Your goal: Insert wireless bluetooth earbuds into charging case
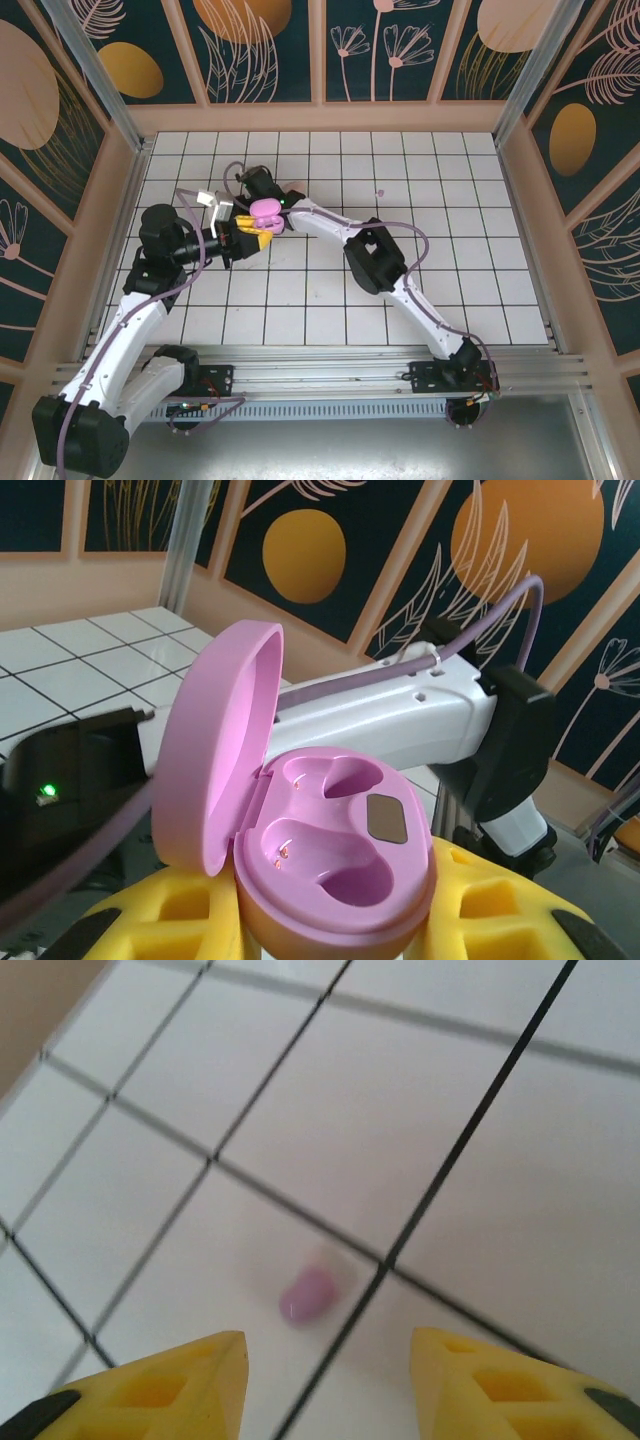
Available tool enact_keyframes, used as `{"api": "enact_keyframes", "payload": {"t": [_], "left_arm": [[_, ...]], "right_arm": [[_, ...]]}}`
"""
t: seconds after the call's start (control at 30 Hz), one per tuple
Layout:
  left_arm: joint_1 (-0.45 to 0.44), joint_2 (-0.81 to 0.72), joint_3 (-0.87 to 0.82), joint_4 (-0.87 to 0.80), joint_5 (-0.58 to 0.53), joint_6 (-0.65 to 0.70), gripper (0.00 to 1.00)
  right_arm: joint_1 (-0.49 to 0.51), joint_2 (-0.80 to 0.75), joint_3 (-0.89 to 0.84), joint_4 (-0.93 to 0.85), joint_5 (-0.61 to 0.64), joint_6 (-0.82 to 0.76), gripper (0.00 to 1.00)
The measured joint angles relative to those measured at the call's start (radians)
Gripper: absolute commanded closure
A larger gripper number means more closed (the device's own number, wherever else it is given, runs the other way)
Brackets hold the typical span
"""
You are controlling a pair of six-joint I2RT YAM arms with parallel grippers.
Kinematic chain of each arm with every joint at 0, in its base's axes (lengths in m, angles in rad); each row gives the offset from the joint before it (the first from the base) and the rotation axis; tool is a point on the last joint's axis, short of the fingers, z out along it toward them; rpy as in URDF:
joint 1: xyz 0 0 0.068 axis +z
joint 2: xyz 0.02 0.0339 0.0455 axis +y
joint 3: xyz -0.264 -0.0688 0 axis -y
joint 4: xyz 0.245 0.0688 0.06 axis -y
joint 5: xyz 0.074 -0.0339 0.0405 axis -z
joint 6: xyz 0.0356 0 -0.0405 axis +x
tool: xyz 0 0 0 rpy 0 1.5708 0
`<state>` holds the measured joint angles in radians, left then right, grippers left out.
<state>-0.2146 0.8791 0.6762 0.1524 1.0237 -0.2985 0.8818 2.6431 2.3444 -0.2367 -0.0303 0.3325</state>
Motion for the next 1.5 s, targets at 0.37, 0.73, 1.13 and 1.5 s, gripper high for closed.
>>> {"api": "enact_keyframes", "payload": {"t": [0.37,0.73,1.13,1.5], "left_arm": [[0.000,-0.039,0.025,0.000,-0.062,-0.034,0.84],[0.000,-0.049,0.027,0.000,-0.065,-0.048,0.84],[0.000,-0.057,0.027,0.001,-0.065,-0.051,0.84],[0.000,-0.057,0.027,0.000,-0.068,-0.051,0.84]], "right_arm": [[0.055,0.061,0.092,-0.052,0.218,0.121,0.48],[0.106,0.111,0.092,-0.018,0.322,0.107,0.42],[0.111,0.173,0.122,0.079,0.336,0.039,0.41],[0.115,0.182,0.126,0.074,0.363,-0.012,0.65]]}}
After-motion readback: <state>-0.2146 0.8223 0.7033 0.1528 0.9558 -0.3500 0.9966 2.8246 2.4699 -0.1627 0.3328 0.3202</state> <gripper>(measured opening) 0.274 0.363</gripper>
